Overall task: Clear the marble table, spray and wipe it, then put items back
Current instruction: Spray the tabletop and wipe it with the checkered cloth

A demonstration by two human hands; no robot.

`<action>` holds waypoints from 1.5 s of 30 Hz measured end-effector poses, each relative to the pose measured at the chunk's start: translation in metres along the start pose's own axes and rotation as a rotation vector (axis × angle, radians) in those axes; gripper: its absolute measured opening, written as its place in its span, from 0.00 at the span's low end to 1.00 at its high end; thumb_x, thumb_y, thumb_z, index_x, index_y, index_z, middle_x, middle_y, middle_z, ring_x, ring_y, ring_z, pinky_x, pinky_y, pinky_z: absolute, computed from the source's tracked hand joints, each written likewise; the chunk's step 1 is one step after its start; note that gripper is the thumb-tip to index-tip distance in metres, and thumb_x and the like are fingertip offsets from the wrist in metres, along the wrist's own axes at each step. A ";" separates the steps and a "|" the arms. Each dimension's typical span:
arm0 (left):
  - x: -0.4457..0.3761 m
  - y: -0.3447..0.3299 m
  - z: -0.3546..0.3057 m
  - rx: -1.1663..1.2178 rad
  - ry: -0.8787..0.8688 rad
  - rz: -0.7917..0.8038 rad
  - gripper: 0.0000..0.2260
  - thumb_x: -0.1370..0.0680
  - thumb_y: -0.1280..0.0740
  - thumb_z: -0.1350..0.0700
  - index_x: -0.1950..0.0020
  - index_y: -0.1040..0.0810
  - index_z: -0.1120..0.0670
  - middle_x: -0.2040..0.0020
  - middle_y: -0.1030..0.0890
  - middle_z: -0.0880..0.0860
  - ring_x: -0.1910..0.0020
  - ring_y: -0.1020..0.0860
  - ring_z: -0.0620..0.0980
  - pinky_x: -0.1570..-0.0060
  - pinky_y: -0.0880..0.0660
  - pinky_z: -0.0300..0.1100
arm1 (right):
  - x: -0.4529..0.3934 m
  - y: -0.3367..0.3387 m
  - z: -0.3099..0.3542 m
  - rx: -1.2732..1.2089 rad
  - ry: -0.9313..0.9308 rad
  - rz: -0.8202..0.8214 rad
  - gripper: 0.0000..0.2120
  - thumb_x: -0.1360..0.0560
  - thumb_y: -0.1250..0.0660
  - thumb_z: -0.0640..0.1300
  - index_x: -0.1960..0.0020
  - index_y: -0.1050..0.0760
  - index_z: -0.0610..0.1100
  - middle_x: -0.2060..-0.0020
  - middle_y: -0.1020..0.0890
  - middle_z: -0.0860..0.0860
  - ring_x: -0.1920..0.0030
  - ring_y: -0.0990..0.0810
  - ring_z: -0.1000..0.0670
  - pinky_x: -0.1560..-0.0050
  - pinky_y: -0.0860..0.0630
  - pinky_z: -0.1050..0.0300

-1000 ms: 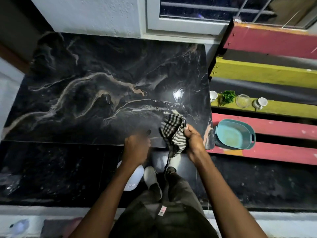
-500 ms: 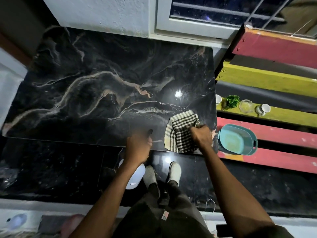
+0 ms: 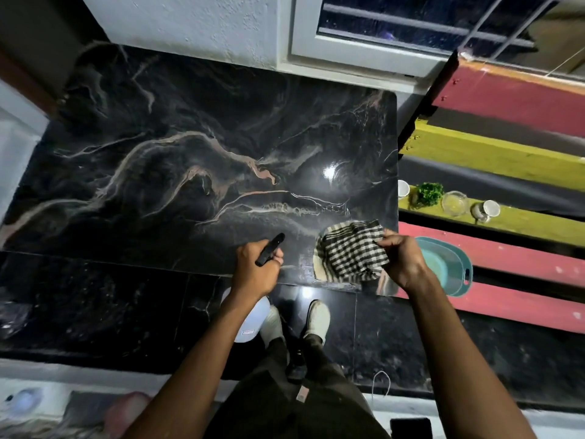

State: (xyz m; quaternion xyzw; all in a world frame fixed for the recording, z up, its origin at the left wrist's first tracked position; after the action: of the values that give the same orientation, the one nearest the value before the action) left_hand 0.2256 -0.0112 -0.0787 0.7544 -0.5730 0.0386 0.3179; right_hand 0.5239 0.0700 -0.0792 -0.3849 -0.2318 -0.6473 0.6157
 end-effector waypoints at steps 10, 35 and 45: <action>-0.003 -0.014 -0.010 0.029 -0.033 -0.006 0.07 0.33 0.33 0.60 0.61 0.19 0.48 0.67 0.16 0.47 0.66 0.16 0.50 0.68 0.17 0.56 | 0.013 -0.014 0.042 -0.182 0.140 0.121 0.22 0.35 0.41 0.35 0.43 0.20 0.39 0.51 0.15 0.42 0.53 0.16 0.43 0.50 0.19 0.50; 0.003 -0.022 0.005 -0.027 0.034 -0.001 0.08 0.32 0.32 0.56 0.61 0.18 0.43 0.65 0.16 0.49 0.62 0.15 0.51 0.65 0.16 0.55 | -0.030 -0.078 -0.007 1.626 0.587 -0.306 0.40 0.35 0.22 0.49 0.27 0.36 0.45 0.34 0.29 0.44 0.34 0.30 0.41 0.32 0.32 0.43; 0.004 -0.023 0.004 -0.026 0.049 0.013 0.09 0.32 0.32 0.57 0.61 0.18 0.43 0.64 0.16 0.50 0.62 0.15 0.53 0.65 0.16 0.56 | -0.069 -0.060 0.007 1.585 0.237 0.014 0.26 0.31 0.24 0.44 0.35 0.27 0.46 0.43 0.21 0.45 0.44 0.21 0.42 0.41 0.24 0.52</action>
State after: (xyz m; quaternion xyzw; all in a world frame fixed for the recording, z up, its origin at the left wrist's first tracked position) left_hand 0.2462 -0.0134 -0.0903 0.7452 -0.5705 0.0517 0.3413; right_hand 0.4627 0.1260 -0.1189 0.2371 -0.5533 -0.3228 0.7304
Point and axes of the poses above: each hand's wrist, its own x-axis away from the middle knuckle, its own y-axis out of the back of the hand, z = x × y, the point moved 7 cm from there along -x, towards the middle knuckle
